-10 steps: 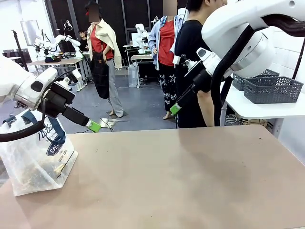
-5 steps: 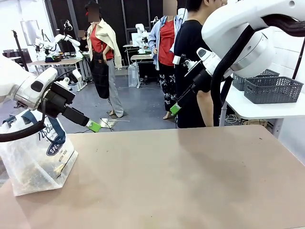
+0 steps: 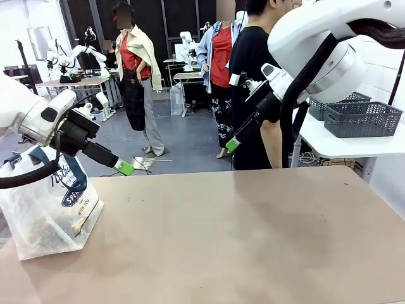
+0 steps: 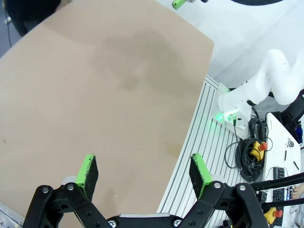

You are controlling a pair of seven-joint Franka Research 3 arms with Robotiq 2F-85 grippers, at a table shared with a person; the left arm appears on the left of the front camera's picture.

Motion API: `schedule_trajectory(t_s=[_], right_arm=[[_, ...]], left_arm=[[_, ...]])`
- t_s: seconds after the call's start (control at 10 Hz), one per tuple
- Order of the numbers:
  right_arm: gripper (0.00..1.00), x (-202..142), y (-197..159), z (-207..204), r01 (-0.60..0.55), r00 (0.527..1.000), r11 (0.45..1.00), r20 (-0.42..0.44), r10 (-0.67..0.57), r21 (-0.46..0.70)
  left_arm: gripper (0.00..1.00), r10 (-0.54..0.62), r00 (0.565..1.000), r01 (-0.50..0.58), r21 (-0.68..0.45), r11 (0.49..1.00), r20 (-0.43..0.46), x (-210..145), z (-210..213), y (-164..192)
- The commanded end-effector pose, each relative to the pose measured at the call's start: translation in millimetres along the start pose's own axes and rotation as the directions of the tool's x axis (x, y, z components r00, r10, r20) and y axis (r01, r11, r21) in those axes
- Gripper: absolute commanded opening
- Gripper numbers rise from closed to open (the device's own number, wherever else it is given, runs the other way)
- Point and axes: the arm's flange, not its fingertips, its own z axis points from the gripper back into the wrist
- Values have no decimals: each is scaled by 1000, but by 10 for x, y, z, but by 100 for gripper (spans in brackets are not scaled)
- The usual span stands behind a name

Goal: Transfer purchased items from the store into the shopping bag.
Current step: Move the Reusable shopping bag to the right side of the table.

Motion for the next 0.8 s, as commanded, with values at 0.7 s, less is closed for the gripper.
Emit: schedule_trajectory(t_s=[0.7], right_arm=[[100, -5, 1, 1, 6, 1000, 1000, -1, -6, 5]], left_arm=[[100, -2, 1000, 2, -14, 1000, 20, -5, 0, -8]])
